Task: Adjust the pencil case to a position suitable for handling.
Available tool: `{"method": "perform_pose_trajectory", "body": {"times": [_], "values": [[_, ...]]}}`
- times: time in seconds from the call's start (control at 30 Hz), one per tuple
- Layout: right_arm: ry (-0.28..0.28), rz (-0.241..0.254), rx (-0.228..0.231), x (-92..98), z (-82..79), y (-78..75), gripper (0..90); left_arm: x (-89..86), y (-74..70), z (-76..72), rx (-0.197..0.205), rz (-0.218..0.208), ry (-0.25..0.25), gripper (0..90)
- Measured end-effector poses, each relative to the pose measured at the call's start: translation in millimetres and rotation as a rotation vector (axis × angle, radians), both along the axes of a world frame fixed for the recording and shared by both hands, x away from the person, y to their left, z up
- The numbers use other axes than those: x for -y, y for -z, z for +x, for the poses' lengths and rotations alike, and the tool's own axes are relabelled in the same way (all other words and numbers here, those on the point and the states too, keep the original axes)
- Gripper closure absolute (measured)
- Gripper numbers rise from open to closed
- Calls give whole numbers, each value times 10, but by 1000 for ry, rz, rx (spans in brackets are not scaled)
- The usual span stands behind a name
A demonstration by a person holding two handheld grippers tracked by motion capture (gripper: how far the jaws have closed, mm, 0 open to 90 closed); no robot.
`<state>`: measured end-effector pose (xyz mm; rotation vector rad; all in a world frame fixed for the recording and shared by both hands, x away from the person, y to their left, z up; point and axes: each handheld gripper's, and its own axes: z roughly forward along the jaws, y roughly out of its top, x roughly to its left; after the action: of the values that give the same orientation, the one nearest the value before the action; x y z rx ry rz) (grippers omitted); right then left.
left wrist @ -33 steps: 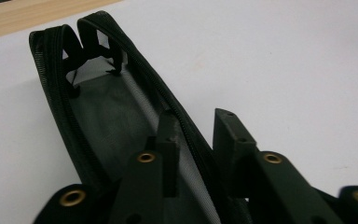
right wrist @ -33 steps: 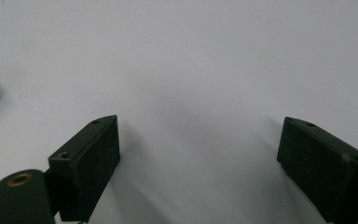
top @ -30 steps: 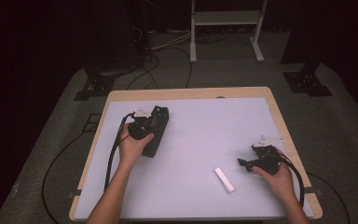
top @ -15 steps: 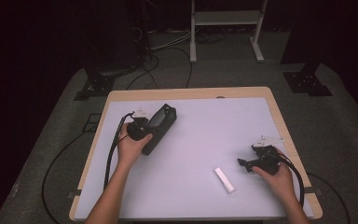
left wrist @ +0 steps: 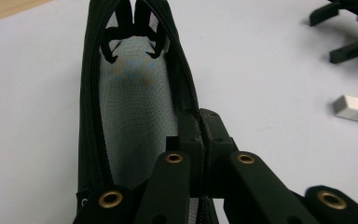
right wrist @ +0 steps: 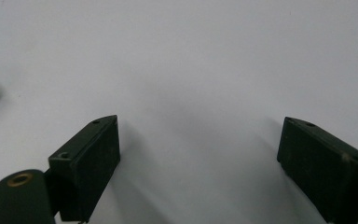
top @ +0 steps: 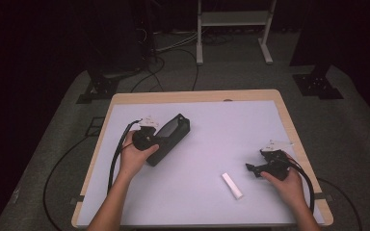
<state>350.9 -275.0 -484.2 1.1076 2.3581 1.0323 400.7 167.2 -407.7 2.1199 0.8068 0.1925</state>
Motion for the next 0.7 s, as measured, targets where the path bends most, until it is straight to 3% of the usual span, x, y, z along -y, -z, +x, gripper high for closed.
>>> {"method": "perform_pose_trajectory", "body": {"times": [0.7], "values": [[2, 2, -2, -1, 0, 0, 121, 201, -24, -241, -40, -28, 160, 887]]}}
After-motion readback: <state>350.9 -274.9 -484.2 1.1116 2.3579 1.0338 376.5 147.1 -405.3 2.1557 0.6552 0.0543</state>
